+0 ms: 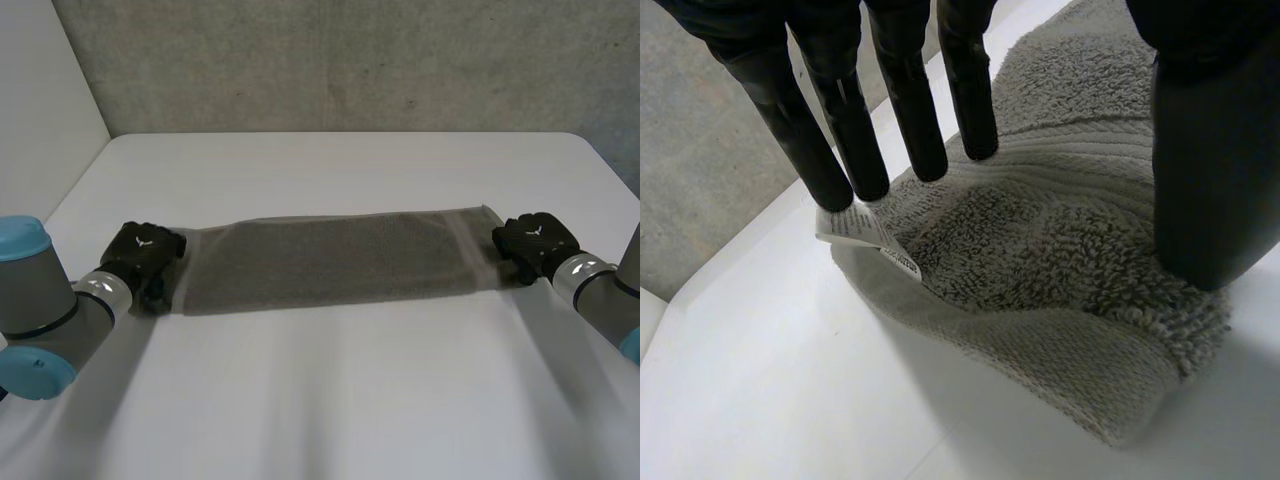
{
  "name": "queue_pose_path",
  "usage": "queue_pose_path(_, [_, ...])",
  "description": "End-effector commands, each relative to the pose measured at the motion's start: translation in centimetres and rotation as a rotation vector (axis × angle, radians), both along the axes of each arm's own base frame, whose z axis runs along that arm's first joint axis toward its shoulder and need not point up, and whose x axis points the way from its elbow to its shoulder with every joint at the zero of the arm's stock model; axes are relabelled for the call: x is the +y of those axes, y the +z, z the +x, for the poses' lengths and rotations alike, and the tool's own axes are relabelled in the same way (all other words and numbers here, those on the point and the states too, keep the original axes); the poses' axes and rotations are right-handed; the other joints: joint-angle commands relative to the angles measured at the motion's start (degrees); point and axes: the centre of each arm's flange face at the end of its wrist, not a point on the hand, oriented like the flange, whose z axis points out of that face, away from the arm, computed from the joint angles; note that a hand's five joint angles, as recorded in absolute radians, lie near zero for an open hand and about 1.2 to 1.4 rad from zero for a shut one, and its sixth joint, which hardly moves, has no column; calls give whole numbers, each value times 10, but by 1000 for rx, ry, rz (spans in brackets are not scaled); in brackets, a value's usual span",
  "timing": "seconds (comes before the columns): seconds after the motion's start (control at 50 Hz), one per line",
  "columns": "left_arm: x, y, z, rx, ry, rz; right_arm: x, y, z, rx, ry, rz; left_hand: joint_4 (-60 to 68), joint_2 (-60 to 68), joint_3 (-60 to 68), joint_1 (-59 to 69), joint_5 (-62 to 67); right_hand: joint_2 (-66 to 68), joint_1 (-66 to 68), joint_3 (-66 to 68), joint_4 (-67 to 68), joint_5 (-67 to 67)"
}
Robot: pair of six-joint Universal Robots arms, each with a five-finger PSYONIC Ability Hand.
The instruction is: Fold the towel.
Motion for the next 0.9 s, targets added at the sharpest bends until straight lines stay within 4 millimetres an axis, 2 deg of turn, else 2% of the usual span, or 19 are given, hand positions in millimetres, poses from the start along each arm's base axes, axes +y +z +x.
queue_pose_path(0.02, [1,0,0,-1,0,4,-2,0,-1,27,1,-13,106,106,107,106,14,233,233,236,235,238])
queue_pose_path(0.04, [1,-1,0,-1,-1,7,-3,0,-2,27,-6,-13,172,172,173,171,80,234,233,237,236,239])
queue_pose_path(0.1, [1,-1,0,0,-2,10,-3,0,-4,29,-13,-11,220,220,221,219,128,234,234,237,236,239])
queue_pose_path(0.14, [2,1,0,0,-4,8,-3,3,-6,29,-16,-8,325,325,326,324,233,234,234,237,236,239])
queue_pose_path(0.2, [4,4,0,1,-4,4,1,5,-7,28,-19,5,390,389,390,389,297,234,234,237,236,239])
queue_pose_path(0.26, [6,6,0,3,-6,4,3,10,-8,29,-22,14,408,408,409,407,316,234,234,237,236,239])
queue_pose_path(0.36, [16,26,5,6,1,-15,27,28,-8,24,1,111,408,408,409,407,316,234,234,237,236,239])
queue_pose_path(0.42, [19,30,7,7,6,-14,32,31,-10,22,5,129,408,408,409,407,316,234,234,237,236,239])
queue_pose_path(0.52, [40,40,15,10,23,14,50,43,-30,25,7,165,408,408,409,407,316,234,234,237,236,239])
queue_pose_path(0.62, [58,36,15,15,7,49,61,49,-47,46,-10,176,408,408,409,407,316,234,234,237,236,239])
queue_pose_path(0.66, [62,33,15,18,-1,63,63,50,-53,49,-25,183,388,388,389,387,296,234,234,237,236,239])
queue_pose_path(0.68, [66,30,14,21,-6,79,63,51,-61,52,-45,187,280,280,281,279,188,234,234,237,236,239])
queue_pose_path(0.7, [68,28,15,22,-7,91,62,50,-68,55,-63,192,107,107,108,106,15,234,234,237,236,239])
queue_pose_path(0.72, [68,28,15,22,-7,91,62,50,-68,55,-63,192,106,105,106,105,13,234,234,237,236,239])
queue_pose_path(0.74, [70,27,15,22,-4,97,61,50,-74,62,-78,193,-33,-33,-32,-34,-125,234,234,237,236,239])
queue_pose_path(0.76, [70,27,15,21,-4,98,60,50,-80,72,-89,193,-101,-101,-100,-102,-193,234,234,237,236,239])
queue_pose_path(0.78, [70,27,15,21,-4,98,60,50,-80,72,-90,193,-101,-102,-101,-102,-194,234,234,237,236,239])
queue_pose_path(0.82, [68,29,17,25,6,103,57,50,-95,96,-119,201,-255,-256,-255,-256,-348,234,234,237,236,239])
queue_pose_path(0.9, [69,40,20,29,14,98,54,57,-119,133,-170,203,-256,-256,-255,-257,-348,234,234,237,236,239])
